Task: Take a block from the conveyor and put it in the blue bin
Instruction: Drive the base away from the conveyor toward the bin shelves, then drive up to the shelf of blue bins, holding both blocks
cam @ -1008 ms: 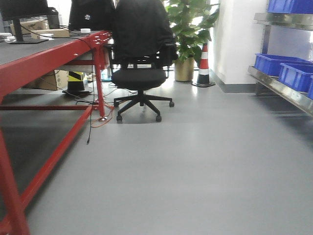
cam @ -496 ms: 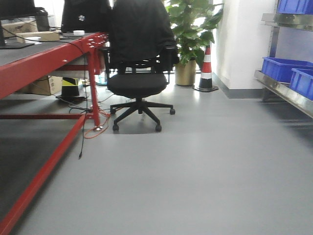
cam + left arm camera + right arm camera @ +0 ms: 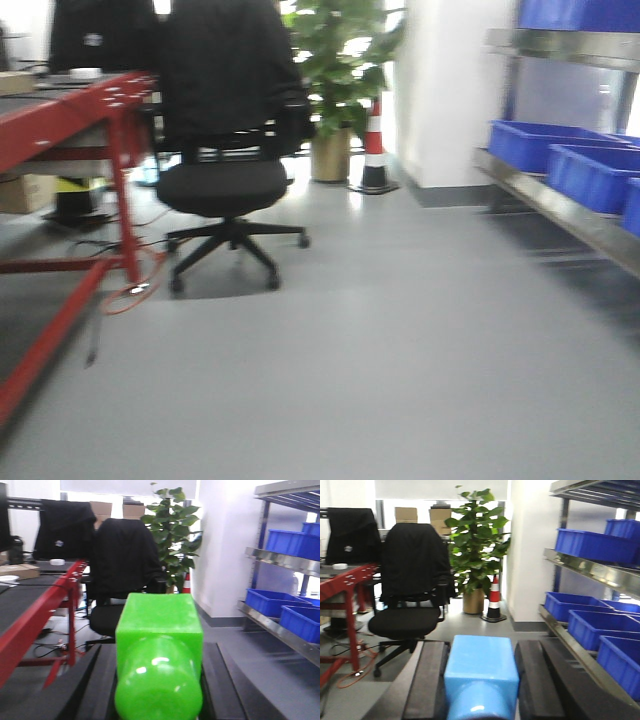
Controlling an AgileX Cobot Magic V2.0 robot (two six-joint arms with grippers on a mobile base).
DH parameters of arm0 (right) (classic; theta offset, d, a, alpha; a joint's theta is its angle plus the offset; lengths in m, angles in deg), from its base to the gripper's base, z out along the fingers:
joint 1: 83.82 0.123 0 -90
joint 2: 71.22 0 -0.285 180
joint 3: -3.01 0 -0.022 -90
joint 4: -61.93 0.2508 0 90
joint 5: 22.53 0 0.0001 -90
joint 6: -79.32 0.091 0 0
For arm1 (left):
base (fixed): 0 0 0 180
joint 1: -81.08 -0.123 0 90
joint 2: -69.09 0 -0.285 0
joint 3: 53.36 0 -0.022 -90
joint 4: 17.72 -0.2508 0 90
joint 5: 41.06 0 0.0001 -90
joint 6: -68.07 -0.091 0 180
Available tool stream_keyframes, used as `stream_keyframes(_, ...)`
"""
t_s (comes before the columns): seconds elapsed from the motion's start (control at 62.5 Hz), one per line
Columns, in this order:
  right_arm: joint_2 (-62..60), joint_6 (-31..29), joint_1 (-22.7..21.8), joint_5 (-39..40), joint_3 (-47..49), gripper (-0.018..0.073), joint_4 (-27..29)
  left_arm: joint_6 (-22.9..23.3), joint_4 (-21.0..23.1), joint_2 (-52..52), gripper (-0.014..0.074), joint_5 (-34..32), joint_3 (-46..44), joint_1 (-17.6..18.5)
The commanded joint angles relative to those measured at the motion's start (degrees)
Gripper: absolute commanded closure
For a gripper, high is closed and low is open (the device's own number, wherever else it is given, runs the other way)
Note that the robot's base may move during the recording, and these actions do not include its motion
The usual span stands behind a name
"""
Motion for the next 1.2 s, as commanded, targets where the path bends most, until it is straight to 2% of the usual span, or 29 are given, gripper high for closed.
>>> stream_keyframes(0.0,-0.20,-0.40,-0.21,1.39,-0.04,0.0715,-0.45,0.42,-0.11,-0.34,0.0708,-1.20,0.02,0.34)
stream_keyframes(1.184,-0.20,-0.40,-0.21,1.39,-0.04,0.0715,-0.45,0.42,-0.11,-0.34,0.0708,-1.20,0.02,0.34)
